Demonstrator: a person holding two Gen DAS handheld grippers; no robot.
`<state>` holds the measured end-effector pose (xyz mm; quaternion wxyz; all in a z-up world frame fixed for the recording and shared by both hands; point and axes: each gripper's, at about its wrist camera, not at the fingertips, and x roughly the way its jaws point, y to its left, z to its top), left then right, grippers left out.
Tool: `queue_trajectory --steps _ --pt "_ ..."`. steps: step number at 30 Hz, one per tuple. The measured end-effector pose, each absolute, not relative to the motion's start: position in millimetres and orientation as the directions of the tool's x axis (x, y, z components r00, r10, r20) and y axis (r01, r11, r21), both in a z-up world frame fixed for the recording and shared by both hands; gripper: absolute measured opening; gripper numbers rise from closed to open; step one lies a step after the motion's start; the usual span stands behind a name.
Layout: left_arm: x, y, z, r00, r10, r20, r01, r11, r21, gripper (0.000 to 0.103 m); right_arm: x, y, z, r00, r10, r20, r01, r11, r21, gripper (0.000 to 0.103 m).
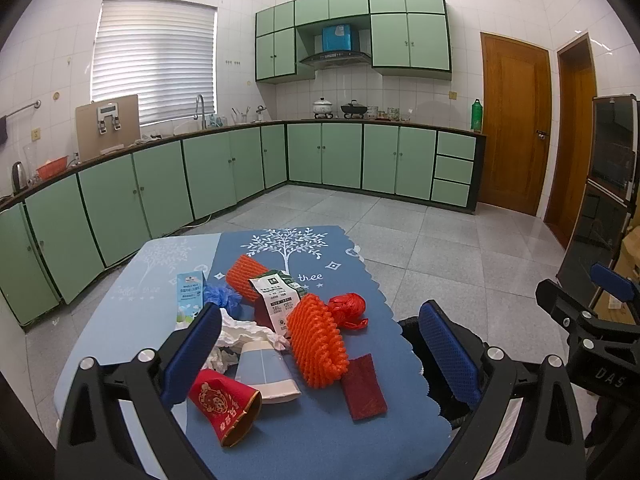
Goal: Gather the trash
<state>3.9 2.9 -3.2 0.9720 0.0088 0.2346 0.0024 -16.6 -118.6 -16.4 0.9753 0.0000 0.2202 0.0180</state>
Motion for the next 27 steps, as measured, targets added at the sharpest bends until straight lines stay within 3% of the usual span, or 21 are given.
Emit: queue_trajectory --steps 27 --pt "3.5 4.1 -6.7 0.888 0.008 -0.459 0.000 1.000 0.018 0.097 -14.9 -118.9 -18.5 0.903 0.034 -0.429 -0.032 0.999 0.011 0.098"
